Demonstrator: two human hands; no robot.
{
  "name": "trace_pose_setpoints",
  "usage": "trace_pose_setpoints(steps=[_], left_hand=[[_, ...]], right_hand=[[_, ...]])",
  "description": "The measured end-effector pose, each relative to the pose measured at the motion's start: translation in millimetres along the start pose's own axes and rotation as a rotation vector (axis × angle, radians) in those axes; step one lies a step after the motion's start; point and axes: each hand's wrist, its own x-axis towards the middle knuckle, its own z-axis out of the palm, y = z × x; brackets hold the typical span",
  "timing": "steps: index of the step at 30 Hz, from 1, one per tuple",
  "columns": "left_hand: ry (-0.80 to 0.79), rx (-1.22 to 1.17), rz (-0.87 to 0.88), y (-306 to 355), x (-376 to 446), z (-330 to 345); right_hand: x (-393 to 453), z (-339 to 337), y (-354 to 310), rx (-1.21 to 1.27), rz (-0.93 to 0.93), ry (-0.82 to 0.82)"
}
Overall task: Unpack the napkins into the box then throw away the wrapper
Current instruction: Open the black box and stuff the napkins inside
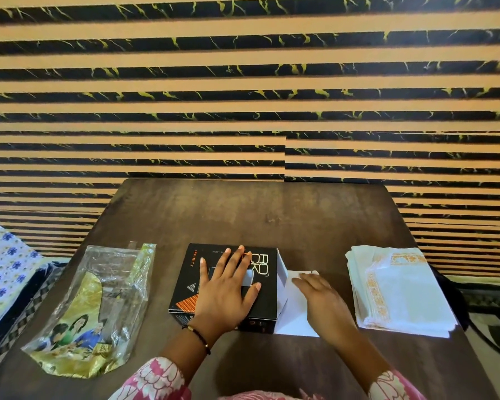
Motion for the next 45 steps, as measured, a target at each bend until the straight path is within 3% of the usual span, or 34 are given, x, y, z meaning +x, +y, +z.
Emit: trace_pose_setpoints(steps=[3, 10, 14, 22, 29, 32, 39, 45], left_hand=[[-0.003, 0.013, -0.003, 1, -1, -1], [0.014, -0.005, -0.003, 0, 0, 1], [0.005, -0.007, -0.004, 1, 0, 1], [-0.013, 0.020, 0.017, 0, -1, 0], [-0.114, 0.151, 0.296, -8, -7, -3], [-0.089, 0.144, 0.321, -8, -8, -4], [-0.107, 0.125, 0.315, -7, -8, -6], [-0.164, 0.141, 0.296, -5, -8, -9]], right_hand=[[-7, -6, -14, 0.274, -0.040, -0.075], [-37, -3, 5, 0.420, 0.015, -0.154], [-49, 4, -4, 0.535, -0.029, -0.326], [-44, 25, -28, 0.481, -0.167, -0.352], [-36, 29, -28, 0.472, -0.167, -0.365], [-37, 29, -27, 0.533, -0.114, -0.387], [0, 0, -23, 0.970, 0.154, -0.241], [35, -3, -10, 0.928, 0.303, -0.035]])
